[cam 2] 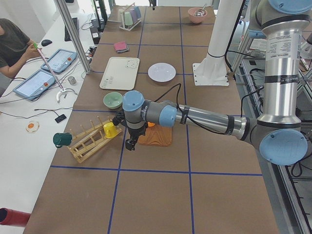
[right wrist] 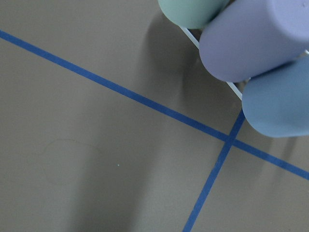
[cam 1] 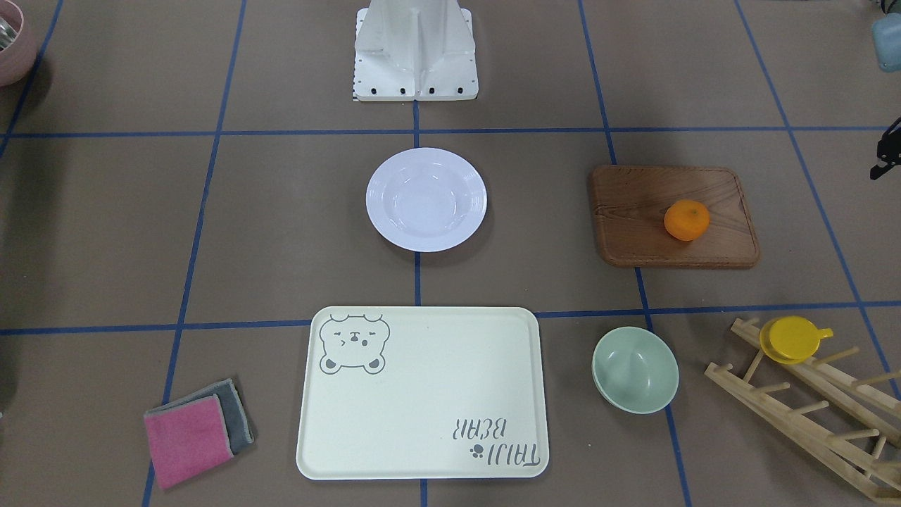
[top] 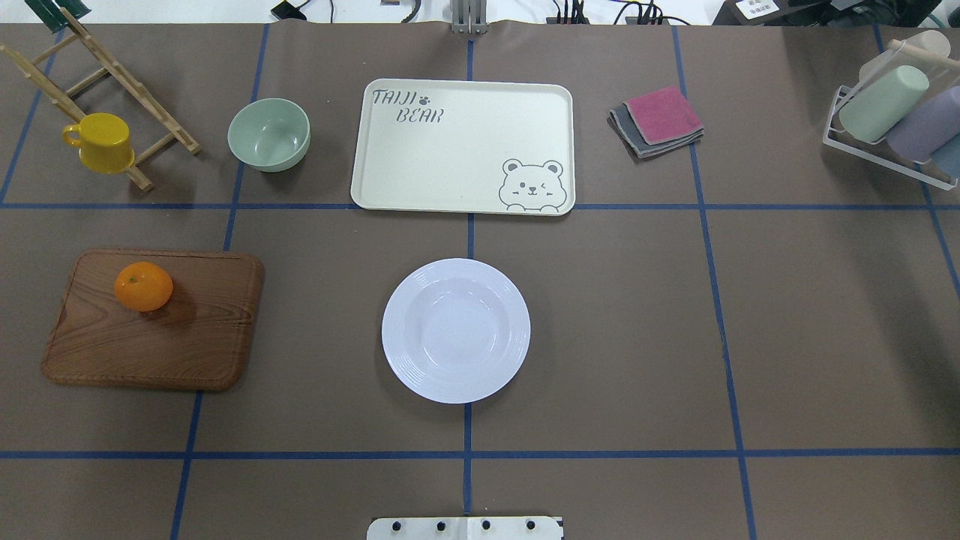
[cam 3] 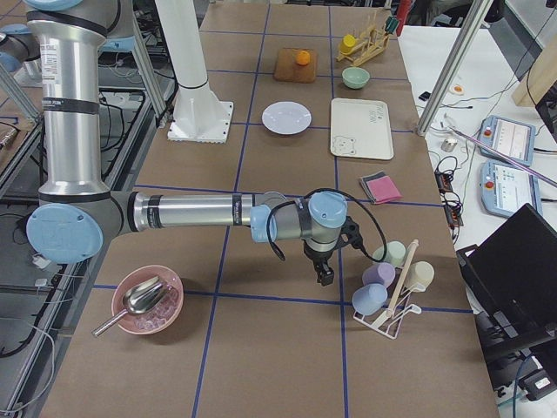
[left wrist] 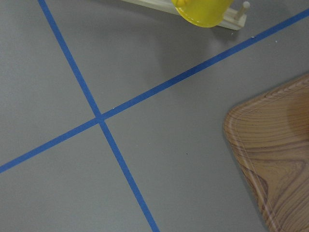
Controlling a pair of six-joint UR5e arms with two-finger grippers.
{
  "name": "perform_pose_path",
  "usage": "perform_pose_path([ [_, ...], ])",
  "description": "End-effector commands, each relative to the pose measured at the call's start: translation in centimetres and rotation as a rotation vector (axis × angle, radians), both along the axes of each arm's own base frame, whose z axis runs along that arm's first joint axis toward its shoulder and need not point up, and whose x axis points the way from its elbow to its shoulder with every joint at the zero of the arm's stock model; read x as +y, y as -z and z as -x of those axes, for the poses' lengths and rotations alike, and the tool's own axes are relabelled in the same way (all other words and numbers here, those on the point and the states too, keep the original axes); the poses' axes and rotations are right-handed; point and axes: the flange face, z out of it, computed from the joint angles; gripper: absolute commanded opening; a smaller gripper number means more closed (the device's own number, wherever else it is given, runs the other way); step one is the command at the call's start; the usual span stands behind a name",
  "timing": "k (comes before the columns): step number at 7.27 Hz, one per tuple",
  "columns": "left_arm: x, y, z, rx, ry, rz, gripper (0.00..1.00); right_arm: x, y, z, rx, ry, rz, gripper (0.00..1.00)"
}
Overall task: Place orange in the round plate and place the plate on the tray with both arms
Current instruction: 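Move the left gripper down toward the orange on the wooden board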
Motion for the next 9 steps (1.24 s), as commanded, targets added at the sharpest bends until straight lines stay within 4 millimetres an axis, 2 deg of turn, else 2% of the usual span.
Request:
perform_pose_path([
  [1,1.0,0.7,0.1,0.003,-0.004,-0.045,0.99,0.5,0.4,-0.1,0.000,-0.044,0.035,1.00],
  [5,1.3,0.5,0.0,0.009,-0.006,-0.040,0.99,0.3,1.4,0.1,-0.017,-0.240,0.225,1.00],
  [8,1.1,0.5,0.0,0.007,-0.008,-0.044,0.99,0.7,2.1,0.6,-0.018,-0.228,0.203,1.00],
  [9,1.2,1.1,0.0,0.011,-0.006,-0.052,0.99,0.8,2.1,0.6,-0.026,-0.226,0.206,1.00],
])
